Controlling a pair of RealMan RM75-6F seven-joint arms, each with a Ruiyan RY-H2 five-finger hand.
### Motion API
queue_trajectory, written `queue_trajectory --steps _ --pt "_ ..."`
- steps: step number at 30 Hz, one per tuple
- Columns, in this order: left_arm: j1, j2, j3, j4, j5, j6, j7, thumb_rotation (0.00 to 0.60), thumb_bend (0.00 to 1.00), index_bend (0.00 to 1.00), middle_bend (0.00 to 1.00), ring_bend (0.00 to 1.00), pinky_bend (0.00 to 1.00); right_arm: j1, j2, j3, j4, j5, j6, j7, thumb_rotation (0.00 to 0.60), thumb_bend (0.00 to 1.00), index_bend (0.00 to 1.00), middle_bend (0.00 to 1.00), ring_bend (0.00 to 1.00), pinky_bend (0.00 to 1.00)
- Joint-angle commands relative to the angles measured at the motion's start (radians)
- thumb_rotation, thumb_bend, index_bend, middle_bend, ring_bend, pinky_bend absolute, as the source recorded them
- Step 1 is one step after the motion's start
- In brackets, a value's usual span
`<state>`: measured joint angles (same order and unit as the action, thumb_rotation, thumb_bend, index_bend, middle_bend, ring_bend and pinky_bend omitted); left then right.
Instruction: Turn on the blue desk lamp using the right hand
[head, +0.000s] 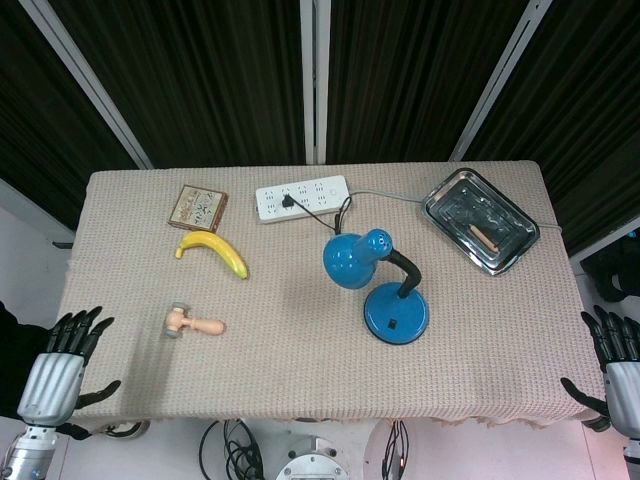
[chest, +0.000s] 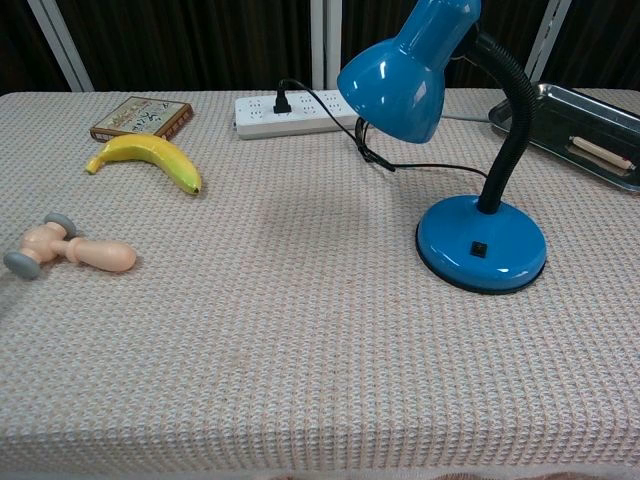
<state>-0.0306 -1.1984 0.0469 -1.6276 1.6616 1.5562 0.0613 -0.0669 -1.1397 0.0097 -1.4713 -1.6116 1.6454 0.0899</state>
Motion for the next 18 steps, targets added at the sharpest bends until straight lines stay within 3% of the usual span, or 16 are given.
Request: queue_trajectory --steps 1,18 --pt "0.0 0.002 -0.001 -0.001 0.0 0.001 -0.002 0.6 0.03 0.13 0.04 0.0 0.0 0.0 0.001 0.001 -0.002 0.0 0.001 -0.001 0.6 0.05 0.0 0.0 0.0 0.0" --pt "0.009 0.004 0.009 0.001 0.009 0.01 -0.01 0.6 0.03 0.13 0.03 0.0 0.0 0.005 -0.002 -0.009 -0.003 -0.007 -0.017 -0.011 0.6 0.05 0.0 0.0 0.0 0.0"
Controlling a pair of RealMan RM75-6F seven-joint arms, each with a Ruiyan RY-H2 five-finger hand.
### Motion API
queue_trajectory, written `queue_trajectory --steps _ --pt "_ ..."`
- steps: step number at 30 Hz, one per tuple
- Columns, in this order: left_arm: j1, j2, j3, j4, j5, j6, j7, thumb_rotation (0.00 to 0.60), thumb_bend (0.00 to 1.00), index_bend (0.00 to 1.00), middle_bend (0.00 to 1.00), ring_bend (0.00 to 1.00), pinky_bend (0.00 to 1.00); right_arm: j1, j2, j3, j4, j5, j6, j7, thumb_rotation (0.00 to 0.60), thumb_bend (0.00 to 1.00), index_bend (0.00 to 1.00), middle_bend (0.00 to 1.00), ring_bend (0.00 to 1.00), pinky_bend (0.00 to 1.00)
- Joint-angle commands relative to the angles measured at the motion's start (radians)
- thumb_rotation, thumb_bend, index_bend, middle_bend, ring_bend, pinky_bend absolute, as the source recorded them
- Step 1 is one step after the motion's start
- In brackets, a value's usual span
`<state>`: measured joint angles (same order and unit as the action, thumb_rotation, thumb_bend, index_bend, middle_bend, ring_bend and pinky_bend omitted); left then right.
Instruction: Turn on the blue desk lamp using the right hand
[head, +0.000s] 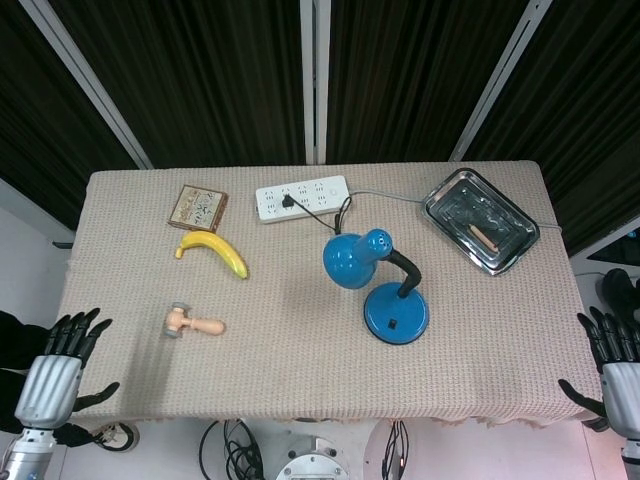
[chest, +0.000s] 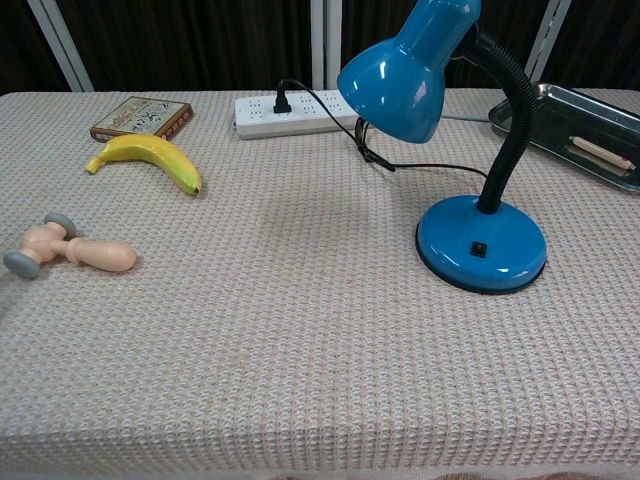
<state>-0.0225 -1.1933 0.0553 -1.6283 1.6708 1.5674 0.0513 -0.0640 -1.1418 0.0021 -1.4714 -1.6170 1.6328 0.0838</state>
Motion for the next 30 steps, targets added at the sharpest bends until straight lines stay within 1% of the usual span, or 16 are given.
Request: queue_trajectory --steps 1,7,12,14,15,16,17,18,19,22,24,25,27,30 --pt "0.001 -0.003 0.002 0.004 -0.001 -0.001 -0.001 0.6 0.03 0.13 0.04 0.0 0.0 0.004 0.0 -0.001 -0.006 -0.002 -0.007 -0.009 0.6 0.05 0.0 0.0 0.0 0.0" --pt "0.003 -0.003 -0.001 0.009 -0.008 -0.001 -0.007 0.6 0.03 0.13 0.03 0.0 0.0 0.015 0.004 -0.003 -0.02 -0.01 -0.021 -0.024 0.6 0.07 0.0 0.0 0.0 0.0" --pt "-0.003 -0.006 -0.002 0.005 -0.007 -0.009 0.0 0.6 0.03 0.13 0.03 0.0 0.0 0.041 0.023 -0.013 -0.046 -0.024 -0.067 -0.056 0.6 0.06 0.0 0.0 0.0 0.0" --pt "-0.005 -0.008 -0.002 0.004 -0.007 -0.015 0.005 0.6 0.03 0.13 0.03 0.0 0.0 0.059 0.04 -0.018 -0.079 -0.027 -0.104 -0.081 0.6 0.04 0.0 0.01 0.04 0.06" --pt "-0.006 -0.01 -0.002 0.004 -0.007 -0.016 0.006 0.6 0.03 0.13 0.03 0.0 0.0 0.069 0.048 -0.02 -0.096 -0.03 -0.121 -0.087 0.6 0.02 0.0 0.04 0.11 0.15" --pt "-0.007 -0.012 -0.002 0.004 -0.007 -0.018 0.006 0.6 0.03 0.13 0.03 0.0 0.0 0.079 0.056 -0.023 -0.114 -0.033 -0.141 -0.093 0.6 0.01 0.0 0.1 0.21 0.27" --pt "-0.007 -0.015 -0.001 0.005 -0.008 -0.02 0.007 0.6 0.03 0.13 0.03 0.0 0.0 0.095 0.068 -0.029 -0.138 -0.036 -0.172 -0.104 0.6 0.0 0.0 0.19 0.3 0.37" --pt "-0.007 -0.017 -0.001 0.006 -0.008 -0.022 0.007 0.6 0.03 0.13 0.03 0.0 0.0 0.108 0.076 -0.034 -0.158 -0.04 -0.198 -0.114 0.6 0.0 0.0 0.31 0.4 0.45" --pt "-0.008 -0.019 0.0 0.007 -0.007 -0.023 0.008 0.6 0.03 0.13 0.03 0.0 0.0 0.125 0.083 -0.038 -0.182 -0.045 -0.23 -0.132 0.6 0.0 0.0 0.44 0.48 0.51" --pt "-0.007 -0.023 0.002 0.008 -0.004 -0.021 0.011 0.6 0.03 0.12 0.03 0.0 0.0 0.158 0.071 -0.037 -0.221 -0.057 -0.277 -0.193 0.6 0.0 0.0 0.74 0.66 0.63" --pt "-0.005 -0.023 0.003 0.007 -0.001 -0.017 0.013 0.6 0.03 0.12 0.03 0.0 0.0 0.182 0.046 -0.033 -0.244 -0.062 -0.311 -0.233 0.6 0.0 0.0 0.85 0.75 0.7" --pt "-0.004 -0.022 0.003 0.006 0.0 -0.015 0.014 0.6 0.03 0.12 0.03 0.0 0.0 0.193 0.035 -0.03 -0.251 -0.062 -0.326 -0.247 0.6 0.0 0.0 0.88 0.77 0.72" --pt "-0.002 -0.018 0.005 0.004 0.001 -0.011 0.015 0.6 0.03 0.12 0.03 0.0 0.0 0.223 0.006 -0.021 -0.264 -0.054 -0.37 -0.286 0.6 0.0 0.0 0.92 0.8 0.74" --pt "0.003 -0.013 0.006 0.002 0.0 -0.005 0.012 0.6 0.03 0.12 0.03 0.0 0.0 0.27 -0.036 0.001 -0.285 -0.005 -0.452 -0.359 0.6 0.0 0.0 0.93 0.81 0.75"
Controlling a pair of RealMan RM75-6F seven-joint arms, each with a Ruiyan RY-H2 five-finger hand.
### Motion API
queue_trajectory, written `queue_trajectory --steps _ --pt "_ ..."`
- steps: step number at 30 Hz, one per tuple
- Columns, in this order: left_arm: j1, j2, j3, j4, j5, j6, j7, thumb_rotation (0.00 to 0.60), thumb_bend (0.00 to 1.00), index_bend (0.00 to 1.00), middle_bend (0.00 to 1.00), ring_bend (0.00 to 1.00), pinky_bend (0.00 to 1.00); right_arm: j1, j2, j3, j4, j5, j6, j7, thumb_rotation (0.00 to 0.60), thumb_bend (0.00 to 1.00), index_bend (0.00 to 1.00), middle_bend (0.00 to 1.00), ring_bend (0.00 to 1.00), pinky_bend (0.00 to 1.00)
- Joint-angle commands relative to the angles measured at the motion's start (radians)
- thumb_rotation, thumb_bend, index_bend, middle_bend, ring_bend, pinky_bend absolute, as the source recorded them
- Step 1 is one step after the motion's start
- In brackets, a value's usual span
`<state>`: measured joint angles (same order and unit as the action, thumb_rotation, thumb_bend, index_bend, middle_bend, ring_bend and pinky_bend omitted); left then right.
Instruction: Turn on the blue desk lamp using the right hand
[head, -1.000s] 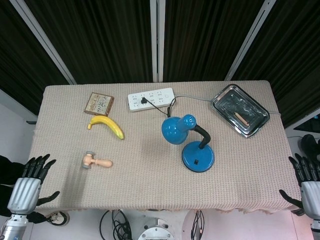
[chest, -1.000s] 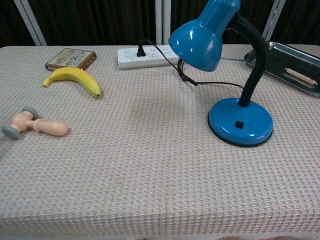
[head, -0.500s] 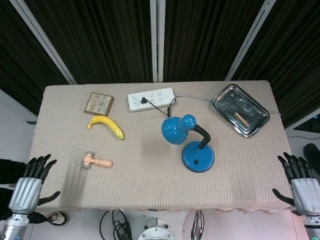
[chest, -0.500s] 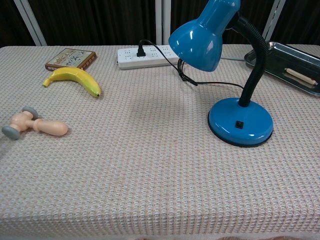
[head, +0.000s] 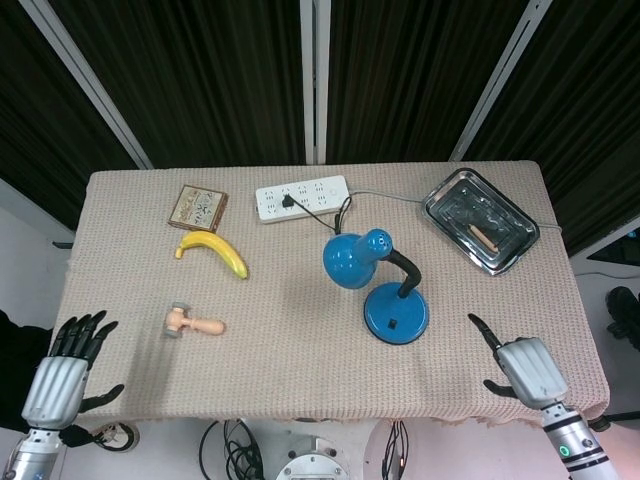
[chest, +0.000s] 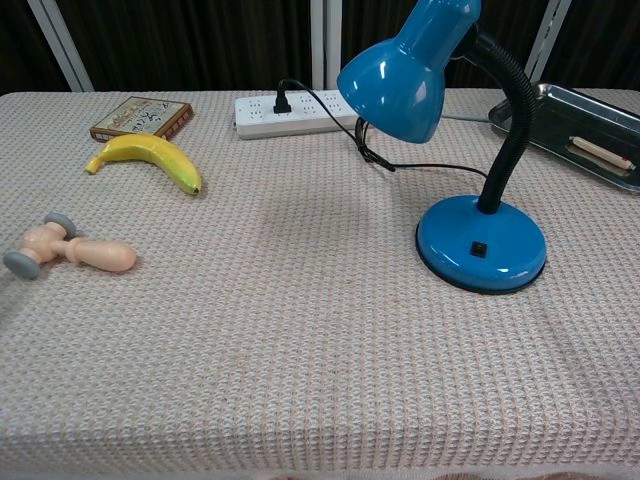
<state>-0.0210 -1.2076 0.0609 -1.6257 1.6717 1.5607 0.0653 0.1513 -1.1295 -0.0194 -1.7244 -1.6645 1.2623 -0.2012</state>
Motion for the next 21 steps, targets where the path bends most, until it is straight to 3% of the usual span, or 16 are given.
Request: queue_trajectory --steps 1,7,15,21 --pt "0.003 0.002 0.001 0.001 -0.003 0.002 -0.004 0.6 0.03 0.12 0.03 0.0 0.0 0.071 -0.059 0.031 -0.041 0.071 -0.115 -0.098 0.6 0.0 0.0 0.93 0.82 0.75" --pt "0.009 -0.005 0.003 0.018 -0.015 0.001 -0.023 0.6 0.03 0.12 0.04 0.0 0.0 0.185 -0.132 0.083 -0.105 0.285 -0.312 -0.247 0.6 0.0 0.0 0.93 0.83 0.77" --pt "0.011 0.009 -0.002 0.017 -0.022 0.005 -0.034 0.6 0.03 0.12 0.03 0.0 0.0 0.274 -0.191 0.104 -0.107 0.439 -0.4 -0.289 0.6 0.01 0.0 0.93 0.82 0.77" --pt "0.015 0.011 -0.003 0.022 -0.024 0.011 -0.046 0.6 0.03 0.12 0.03 0.0 0.0 0.309 -0.202 0.087 -0.111 0.461 -0.416 -0.28 0.6 0.27 0.0 0.93 0.83 0.77"
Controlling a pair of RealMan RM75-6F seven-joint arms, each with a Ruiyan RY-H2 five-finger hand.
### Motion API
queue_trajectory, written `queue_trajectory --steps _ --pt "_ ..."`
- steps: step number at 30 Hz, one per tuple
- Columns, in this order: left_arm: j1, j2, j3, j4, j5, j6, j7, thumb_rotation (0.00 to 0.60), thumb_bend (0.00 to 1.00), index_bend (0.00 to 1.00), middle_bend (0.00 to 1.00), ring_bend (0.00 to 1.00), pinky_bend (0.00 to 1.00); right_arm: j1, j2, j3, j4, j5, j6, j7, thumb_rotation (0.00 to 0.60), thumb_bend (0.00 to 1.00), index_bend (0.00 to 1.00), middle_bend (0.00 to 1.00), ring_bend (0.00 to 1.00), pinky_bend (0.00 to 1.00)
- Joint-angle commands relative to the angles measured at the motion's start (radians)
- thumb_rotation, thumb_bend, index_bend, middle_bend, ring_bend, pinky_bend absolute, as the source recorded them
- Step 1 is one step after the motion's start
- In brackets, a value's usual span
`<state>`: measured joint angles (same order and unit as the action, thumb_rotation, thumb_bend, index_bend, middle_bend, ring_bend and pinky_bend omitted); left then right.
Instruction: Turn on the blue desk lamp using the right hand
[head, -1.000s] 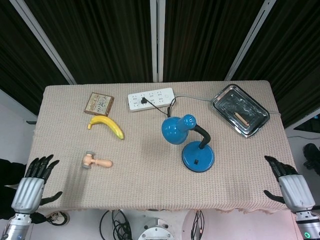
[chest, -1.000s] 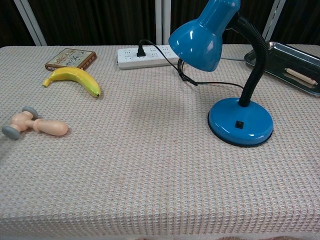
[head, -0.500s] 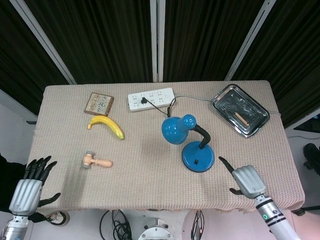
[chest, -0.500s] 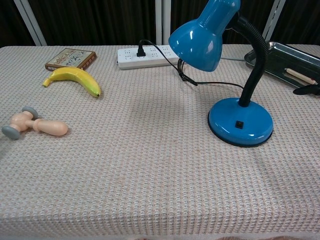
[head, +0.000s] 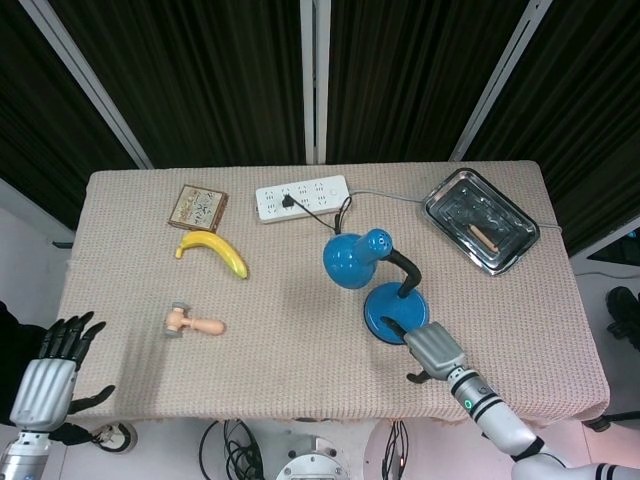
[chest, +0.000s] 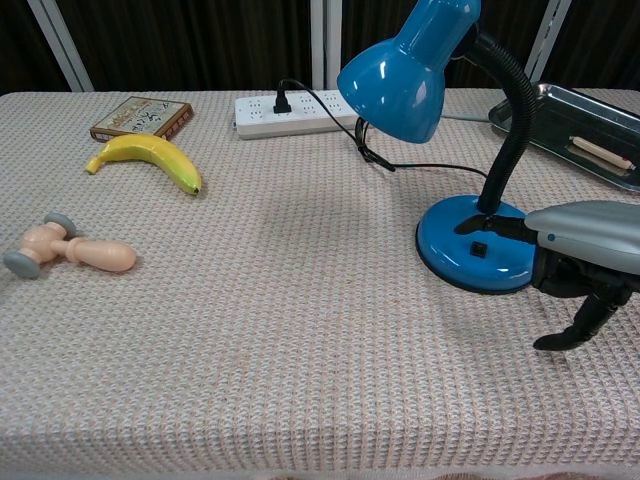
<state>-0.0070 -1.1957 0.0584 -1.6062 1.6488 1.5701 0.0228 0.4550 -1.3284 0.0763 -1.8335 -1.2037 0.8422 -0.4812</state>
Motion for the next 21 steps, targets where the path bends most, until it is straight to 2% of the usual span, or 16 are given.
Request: queue_trajectory --steps 1,4,6,21 --pt "0.002 -0.001 0.0 0.006 -0.003 0.001 -0.007 0.6 0.03 0.12 0.03 0.0 0.0 0.007 -0.003 -0.015 -0.002 0.001 0.008 -0.001 0.6 0.3 0.0 0.93 0.83 0.77" --pt "0.003 -0.001 0.001 0.012 -0.006 0.0 -0.014 0.6 0.03 0.12 0.03 0.0 0.0 0.011 -0.001 -0.03 -0.004 0.004 0.016 -0.005 0.6 0.43 0.0 0.93 0.83 0.77" --pt "0.003 -0.002 0.001 0.015 -0.005 -0.001 -0.019 0.6 0.03 0.12 0.04 0.0 0.0 0.011 0.0 -0.041 -0.005 0.006 0.028 -0.011 0.6 0.47 0.0 0.93 0.83 0.77" --pt "-0.001 -0.004 0.0 0.018 -0.004 -0.008 -0.02 0.6 0.03 0.12 0.03 0.0 0.0 0.002 0.002 -0.089 -0.005 0.029 0.097 -0.013 0.6 0.48 0.0 0.93 0.83 0.77"
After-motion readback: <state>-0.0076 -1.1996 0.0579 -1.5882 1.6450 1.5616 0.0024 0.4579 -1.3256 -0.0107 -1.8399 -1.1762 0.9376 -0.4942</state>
